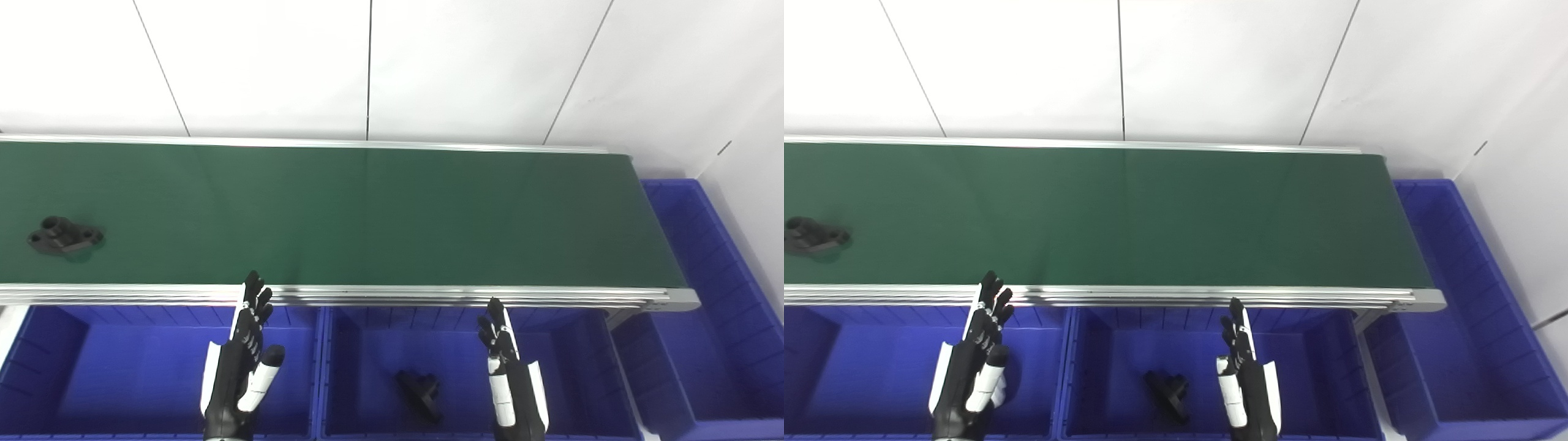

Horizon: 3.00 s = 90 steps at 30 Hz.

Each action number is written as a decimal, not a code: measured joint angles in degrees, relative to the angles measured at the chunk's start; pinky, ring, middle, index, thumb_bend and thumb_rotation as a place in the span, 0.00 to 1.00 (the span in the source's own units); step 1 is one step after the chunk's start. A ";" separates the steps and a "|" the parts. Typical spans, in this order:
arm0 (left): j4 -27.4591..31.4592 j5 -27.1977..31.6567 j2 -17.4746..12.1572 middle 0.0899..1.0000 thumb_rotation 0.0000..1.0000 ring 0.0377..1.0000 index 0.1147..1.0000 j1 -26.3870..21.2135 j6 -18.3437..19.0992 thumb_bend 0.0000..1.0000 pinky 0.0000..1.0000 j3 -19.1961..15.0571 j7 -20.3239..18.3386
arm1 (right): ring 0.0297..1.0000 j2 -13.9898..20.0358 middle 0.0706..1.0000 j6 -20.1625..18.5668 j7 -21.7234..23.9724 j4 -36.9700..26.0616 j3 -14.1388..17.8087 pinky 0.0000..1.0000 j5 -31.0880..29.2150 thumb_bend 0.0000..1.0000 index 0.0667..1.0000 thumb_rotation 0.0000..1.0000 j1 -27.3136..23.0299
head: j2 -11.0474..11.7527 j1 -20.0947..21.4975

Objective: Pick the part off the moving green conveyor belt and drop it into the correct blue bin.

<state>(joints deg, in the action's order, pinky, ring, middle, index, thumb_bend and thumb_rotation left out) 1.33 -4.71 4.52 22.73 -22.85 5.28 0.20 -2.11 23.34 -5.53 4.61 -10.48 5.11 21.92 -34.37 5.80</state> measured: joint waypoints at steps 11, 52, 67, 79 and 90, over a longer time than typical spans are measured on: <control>0.09 0.78 -0.05 1.00 0.84 0.97 1.00 0.00 0.33 0.83 0.97 -0.02 -0.03 | 0.96 -0.17 1.00 0.00 0.00 0.00 -0.10 0.96 -0.12 0.75 1.00 0.95 -0.03 | 0.00 0.79; -3.11 -2.58 1.16 1.00 0.84 0.94 1.00 0.13 -0.96 0.84 0.89 0.87 1.68 | 0.99 2.45 1.00 0.03 -0.19 2.40 0.11 0.98 -0.62 0.72 1.00 1.00 -1.15 | 7.02 -11.14; -6.37 -3.40 1.75 0.97 0.73 0.93 1.00 -1.39 -1.53 0.86 0.81 3.88 4.60 | 1.00 3.67 1.00 0.09 0.43 5.38 1.98 1.00 -3.07 0.80 1.00 1.00 -1.61 | 8.01 -15.21; -3.78 -2.87 1.48 1.00 0.71 0.94 1.00 -1.14 -1.42 0.90 0.84 4.28 4.83 | 0.97 6.05 0.98 0.12 -6.19 -0.10 -0.27 0.97 14.16 0.75 1.00 0.73 -3.18 | 3.09 -9.41; -1.16 -1.67 0.10 1.00 0.78 0.97 1.00 -0.93 0.72 0.83 0.92 3.94 3.35 | 0.79 5.84 0.85 -10.68 -3.47 -15.26 1.92 0.68 32.37 1.00 0.86 0.43 -11.06 | 0.44 -4.66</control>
<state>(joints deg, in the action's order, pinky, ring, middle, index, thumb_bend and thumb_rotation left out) 0.17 -6.38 4.63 21.79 -22.13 9.21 3.55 3.74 12.66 -9.00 -10.65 -8.57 37.48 10.85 -33.93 1.14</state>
